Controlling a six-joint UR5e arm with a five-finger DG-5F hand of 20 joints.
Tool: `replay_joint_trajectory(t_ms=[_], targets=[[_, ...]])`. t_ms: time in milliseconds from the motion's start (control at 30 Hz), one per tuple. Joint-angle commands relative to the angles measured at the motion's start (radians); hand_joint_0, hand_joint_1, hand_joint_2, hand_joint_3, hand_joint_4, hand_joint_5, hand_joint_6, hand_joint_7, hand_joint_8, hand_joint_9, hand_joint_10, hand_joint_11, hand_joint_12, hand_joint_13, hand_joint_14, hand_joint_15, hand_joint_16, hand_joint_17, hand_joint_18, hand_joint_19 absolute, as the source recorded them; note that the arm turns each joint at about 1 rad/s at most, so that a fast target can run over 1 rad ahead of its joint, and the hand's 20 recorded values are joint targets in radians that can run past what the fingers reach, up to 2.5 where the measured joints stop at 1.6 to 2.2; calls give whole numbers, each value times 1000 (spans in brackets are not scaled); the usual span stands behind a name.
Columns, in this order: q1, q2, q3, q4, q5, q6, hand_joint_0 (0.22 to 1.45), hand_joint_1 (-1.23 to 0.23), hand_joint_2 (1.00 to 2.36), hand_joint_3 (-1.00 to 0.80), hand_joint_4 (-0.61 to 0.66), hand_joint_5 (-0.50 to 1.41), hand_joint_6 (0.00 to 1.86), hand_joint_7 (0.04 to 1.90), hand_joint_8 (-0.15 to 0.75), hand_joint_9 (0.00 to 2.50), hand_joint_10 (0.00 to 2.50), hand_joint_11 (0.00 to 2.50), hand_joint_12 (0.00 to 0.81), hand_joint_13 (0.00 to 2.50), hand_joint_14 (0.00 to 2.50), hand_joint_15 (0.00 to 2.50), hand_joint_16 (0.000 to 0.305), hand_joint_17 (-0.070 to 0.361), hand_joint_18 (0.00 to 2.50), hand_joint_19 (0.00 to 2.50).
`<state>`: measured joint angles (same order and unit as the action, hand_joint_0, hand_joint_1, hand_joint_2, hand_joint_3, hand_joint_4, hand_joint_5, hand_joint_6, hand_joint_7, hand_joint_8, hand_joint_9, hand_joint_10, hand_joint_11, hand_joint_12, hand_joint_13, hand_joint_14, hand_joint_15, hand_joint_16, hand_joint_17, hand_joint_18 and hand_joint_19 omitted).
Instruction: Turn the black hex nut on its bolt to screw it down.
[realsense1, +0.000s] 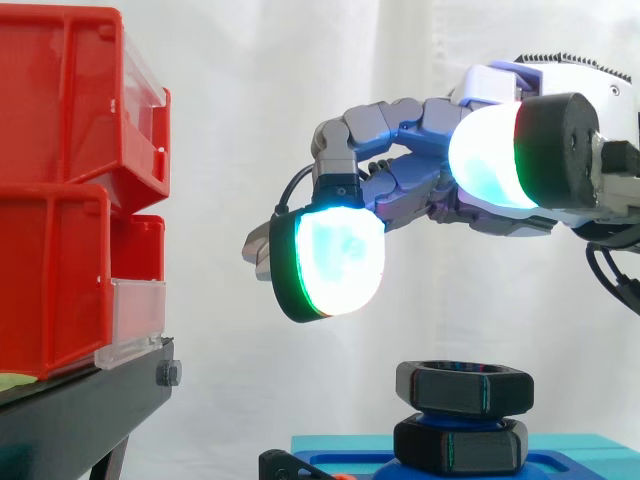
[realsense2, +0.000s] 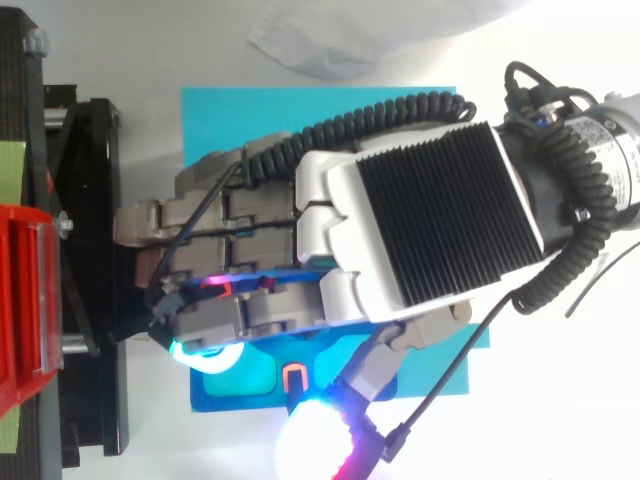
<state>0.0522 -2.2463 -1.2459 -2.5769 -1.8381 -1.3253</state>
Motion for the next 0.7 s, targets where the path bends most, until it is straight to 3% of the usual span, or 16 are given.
replay_joint_trajectory(t_ms=[0, 667], targets=[[11, -1, -1, -8, 16, 0, 484, -195, 1000, -500, 285, -99, 503, 1163, 287, 595, 10, 287, 366, 481, 4, 86, 60, 135, 527, 441], [20, -1, -3, -55, 36, -2, 489, -220, 1000, -500, 288, -100, 503, 1159, 285, 602, 10, 290, 365, 484, 3, 88, 60, 134, 531, 440]])
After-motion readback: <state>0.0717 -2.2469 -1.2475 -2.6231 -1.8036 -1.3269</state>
